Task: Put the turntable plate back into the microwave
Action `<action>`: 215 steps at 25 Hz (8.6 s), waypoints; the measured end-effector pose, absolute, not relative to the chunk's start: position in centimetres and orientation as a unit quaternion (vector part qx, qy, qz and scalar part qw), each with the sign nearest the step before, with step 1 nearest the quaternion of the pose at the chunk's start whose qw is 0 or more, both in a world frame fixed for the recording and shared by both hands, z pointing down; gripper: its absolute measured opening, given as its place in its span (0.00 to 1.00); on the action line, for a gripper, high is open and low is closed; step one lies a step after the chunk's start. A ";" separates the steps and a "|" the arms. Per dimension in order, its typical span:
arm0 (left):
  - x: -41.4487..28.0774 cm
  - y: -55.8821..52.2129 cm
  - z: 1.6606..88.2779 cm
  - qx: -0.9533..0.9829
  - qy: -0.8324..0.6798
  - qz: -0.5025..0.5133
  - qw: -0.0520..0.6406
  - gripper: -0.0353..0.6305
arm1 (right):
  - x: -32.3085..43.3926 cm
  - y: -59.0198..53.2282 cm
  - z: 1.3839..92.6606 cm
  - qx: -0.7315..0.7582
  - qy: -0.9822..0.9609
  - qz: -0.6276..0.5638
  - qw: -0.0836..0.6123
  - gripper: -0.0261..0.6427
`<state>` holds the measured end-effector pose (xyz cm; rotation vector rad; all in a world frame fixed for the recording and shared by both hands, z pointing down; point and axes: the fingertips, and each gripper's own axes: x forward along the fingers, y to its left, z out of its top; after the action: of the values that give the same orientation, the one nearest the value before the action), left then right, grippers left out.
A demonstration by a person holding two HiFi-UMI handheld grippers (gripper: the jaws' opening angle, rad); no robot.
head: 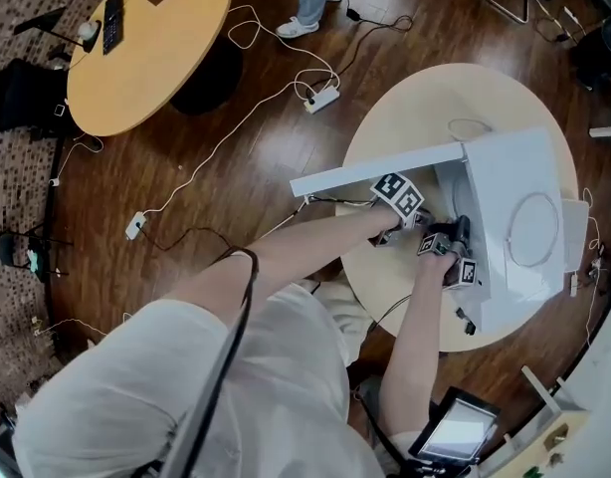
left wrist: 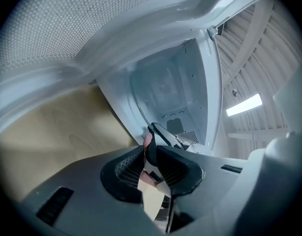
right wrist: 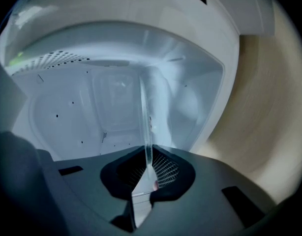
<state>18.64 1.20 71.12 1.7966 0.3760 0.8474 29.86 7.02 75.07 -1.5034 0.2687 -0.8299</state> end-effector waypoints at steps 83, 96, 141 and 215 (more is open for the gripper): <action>24.8 -1.2 74.2 0.739 0.009 0.345 0.579 0.22 | 26.8 6.5 75.2 -0.614 0.060 -0.459 0.639 0.12; 26.6 -0.6 75.1 0.685 -0.001 0.317 0.656 0.12 | 26.2 5.9 74.5 -0.600 0.077 -0.466 0.646 0.12; 28.9 -0.7 76.1 0.713 -0.055 0.319 0.622 0.11 | 20.6 13.0 71.9 -0.692 0.212 -0.502 0.472 0.19; 19.7 2.7 64.9 0.835 0.137 0.339 0.411 0.16 | 23.2 11.9 67.3 -0.830 0.246 -0.427 0.260 0.19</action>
<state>19.66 2.66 64.93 2.1032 0.3437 0.8531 23.19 11.94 67.33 -2.2487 0.6671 -1.1571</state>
